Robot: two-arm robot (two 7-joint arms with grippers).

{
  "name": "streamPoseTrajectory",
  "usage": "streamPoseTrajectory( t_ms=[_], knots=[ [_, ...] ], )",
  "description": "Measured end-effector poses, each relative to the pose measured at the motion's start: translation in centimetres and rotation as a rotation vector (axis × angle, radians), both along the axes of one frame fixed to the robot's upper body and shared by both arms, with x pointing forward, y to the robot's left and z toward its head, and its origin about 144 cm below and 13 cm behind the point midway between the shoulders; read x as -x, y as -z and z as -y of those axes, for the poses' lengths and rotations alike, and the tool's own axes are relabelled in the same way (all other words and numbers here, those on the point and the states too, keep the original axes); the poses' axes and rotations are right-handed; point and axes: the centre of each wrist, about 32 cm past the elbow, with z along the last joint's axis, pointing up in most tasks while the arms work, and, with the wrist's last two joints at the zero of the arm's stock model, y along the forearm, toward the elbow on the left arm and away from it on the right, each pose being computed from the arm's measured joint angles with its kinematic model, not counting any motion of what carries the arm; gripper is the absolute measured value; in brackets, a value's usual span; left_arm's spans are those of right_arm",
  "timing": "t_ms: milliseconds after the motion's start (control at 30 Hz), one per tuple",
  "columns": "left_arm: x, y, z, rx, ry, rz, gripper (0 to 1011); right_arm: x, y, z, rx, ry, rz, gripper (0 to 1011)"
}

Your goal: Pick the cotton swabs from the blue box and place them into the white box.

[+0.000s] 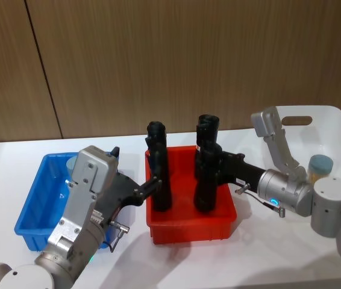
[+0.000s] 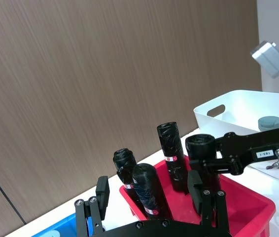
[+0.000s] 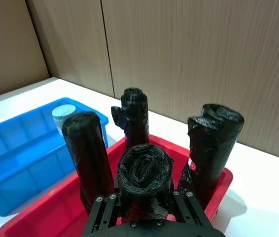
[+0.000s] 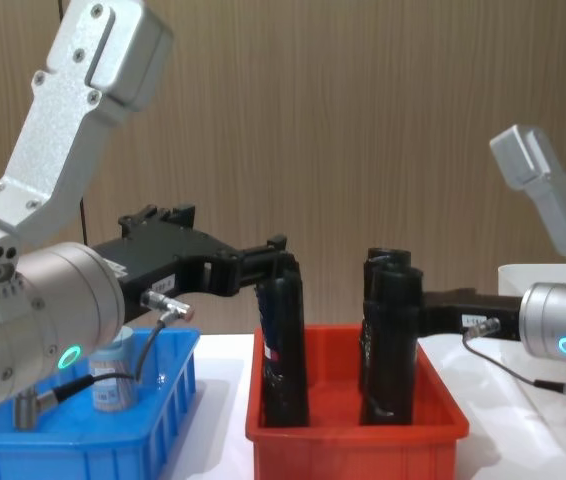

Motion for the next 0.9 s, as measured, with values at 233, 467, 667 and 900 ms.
streamPoseTrajectory(
  t_ms=[233,467,667,900],
  knots=[
    [0.0,0.0,0.0,0.0,0.0,0.0,1004,0.6,-1.2,0.1,-0.015,0.001,0.03,411],
    [0.0,0.0,0.0,0.0,0.0,0.0,1004,1.5,-3.0,0.2,-0.033,0.007,0.073,382],
    [0.0,0.0,0.0,0.0,0.0,0.0,1004,2.9,-5.7,0.6,-0.049,0.032,0.134,363],
    [0.0,0.0,0.0,0.0,0.0,0.0,1004,4.5,-8.1,1.5,-0.052,0.083,0.19,363]
  ],
)
